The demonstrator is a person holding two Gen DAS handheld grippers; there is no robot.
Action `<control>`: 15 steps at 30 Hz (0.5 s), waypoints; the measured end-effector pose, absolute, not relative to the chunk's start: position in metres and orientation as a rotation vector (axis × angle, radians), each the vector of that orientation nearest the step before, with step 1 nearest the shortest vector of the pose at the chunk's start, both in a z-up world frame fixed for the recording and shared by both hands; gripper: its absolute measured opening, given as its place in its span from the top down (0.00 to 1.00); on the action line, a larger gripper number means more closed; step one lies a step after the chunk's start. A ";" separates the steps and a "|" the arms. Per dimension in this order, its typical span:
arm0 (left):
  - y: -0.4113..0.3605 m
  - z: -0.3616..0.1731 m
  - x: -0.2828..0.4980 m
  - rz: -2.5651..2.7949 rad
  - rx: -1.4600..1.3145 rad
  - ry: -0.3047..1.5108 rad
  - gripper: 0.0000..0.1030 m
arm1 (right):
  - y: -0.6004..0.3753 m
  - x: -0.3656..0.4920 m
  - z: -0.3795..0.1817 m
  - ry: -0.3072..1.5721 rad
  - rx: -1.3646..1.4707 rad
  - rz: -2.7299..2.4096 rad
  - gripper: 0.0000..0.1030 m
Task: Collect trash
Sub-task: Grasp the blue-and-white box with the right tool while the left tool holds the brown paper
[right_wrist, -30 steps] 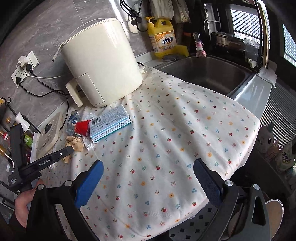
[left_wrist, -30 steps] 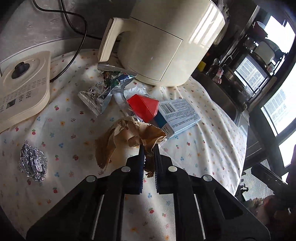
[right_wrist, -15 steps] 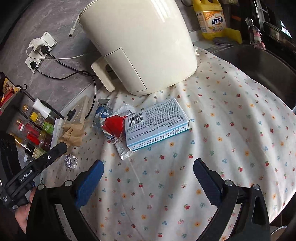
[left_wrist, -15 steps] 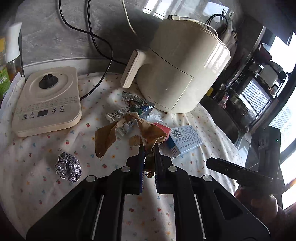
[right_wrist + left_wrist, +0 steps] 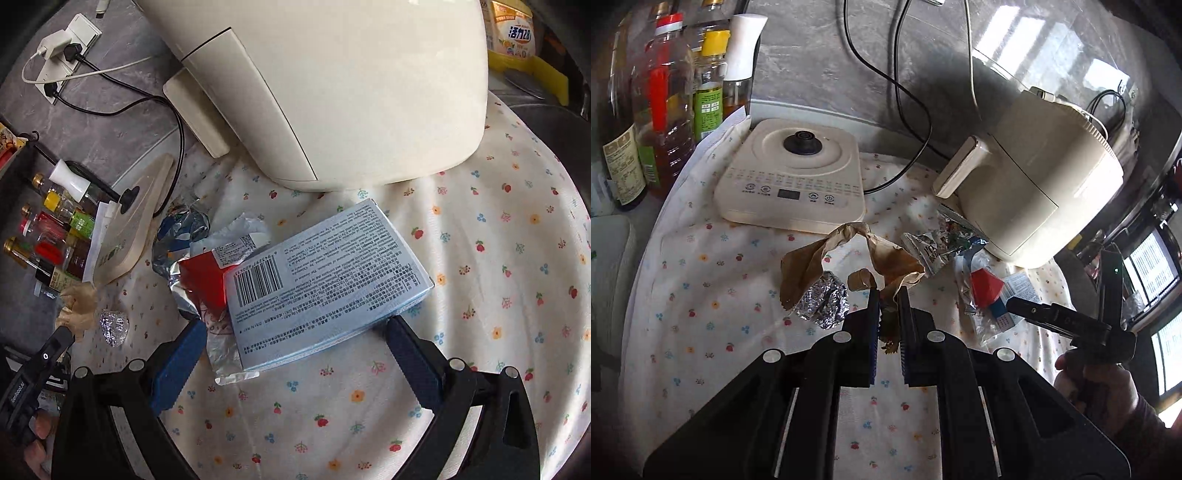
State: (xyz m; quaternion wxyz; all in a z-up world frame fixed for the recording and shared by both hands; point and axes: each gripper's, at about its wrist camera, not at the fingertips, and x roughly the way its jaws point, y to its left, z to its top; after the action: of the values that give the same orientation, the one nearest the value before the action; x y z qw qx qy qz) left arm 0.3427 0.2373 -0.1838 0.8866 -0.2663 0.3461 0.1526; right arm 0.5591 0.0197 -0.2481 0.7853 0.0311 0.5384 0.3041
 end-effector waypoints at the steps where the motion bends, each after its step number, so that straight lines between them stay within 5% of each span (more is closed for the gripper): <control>1: 0.238 -0.184 0.341 0.333 -0.560 0.715 0.90 | 0.021 0.564 -0.248 1.162 0.060 0.651 0.08; 15: 0.245 -0.182 0.326 0.420 -0.598 0.685 0.90 | 0.046 0.605 -0.249 1.136 -0.037 0.409 0.08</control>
State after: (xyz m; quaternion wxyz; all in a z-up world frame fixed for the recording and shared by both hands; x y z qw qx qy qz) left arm 0.3260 0.2449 -0.1820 0.8773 -0.2865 0.3283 0.2014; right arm 0.6047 0.0461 -0.2490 0.8230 -0.0175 0.5342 0.1923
